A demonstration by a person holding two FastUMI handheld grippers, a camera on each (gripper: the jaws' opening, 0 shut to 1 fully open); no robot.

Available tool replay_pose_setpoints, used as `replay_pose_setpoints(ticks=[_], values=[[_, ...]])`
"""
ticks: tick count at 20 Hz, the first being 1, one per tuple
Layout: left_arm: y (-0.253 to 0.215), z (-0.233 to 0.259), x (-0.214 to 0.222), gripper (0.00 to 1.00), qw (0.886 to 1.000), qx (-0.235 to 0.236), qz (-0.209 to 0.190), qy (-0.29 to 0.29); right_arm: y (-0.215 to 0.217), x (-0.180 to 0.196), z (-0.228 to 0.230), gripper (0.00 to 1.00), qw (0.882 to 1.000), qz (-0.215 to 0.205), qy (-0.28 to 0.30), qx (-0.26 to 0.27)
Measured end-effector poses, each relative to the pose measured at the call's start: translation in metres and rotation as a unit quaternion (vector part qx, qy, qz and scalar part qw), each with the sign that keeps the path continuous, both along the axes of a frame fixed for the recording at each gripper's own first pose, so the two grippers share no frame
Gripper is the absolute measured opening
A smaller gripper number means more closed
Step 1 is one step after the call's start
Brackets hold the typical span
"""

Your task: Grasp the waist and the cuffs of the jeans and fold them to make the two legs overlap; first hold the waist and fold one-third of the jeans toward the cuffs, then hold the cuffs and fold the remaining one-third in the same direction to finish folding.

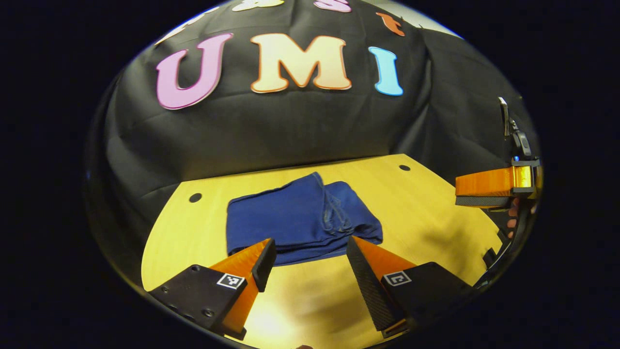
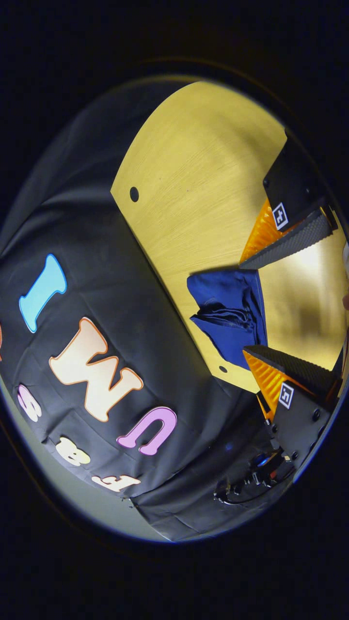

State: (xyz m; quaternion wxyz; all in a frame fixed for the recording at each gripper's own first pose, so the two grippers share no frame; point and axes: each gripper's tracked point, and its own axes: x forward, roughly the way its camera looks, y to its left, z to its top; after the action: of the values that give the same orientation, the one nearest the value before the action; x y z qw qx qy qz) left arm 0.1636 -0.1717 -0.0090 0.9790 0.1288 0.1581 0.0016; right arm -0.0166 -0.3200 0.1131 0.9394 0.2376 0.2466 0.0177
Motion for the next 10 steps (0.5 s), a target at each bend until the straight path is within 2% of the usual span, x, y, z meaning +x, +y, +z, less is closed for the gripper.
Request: replay_pose_setpoints(ticks=[4,10], values=[[0.013,0.008,-0.018,0.91,0.999,-0.036,0.003,-0.012,0.015,-0.018,0.01,0.97,0.999,-0.016,-0.021,-0.018],[0.019,0.012,-0.025,0.89,0.999,-0.042,-0.019,-0.01,0.023,-0.038,0.012,0.98,0.998,-0.048,-0.027,-0.017]])
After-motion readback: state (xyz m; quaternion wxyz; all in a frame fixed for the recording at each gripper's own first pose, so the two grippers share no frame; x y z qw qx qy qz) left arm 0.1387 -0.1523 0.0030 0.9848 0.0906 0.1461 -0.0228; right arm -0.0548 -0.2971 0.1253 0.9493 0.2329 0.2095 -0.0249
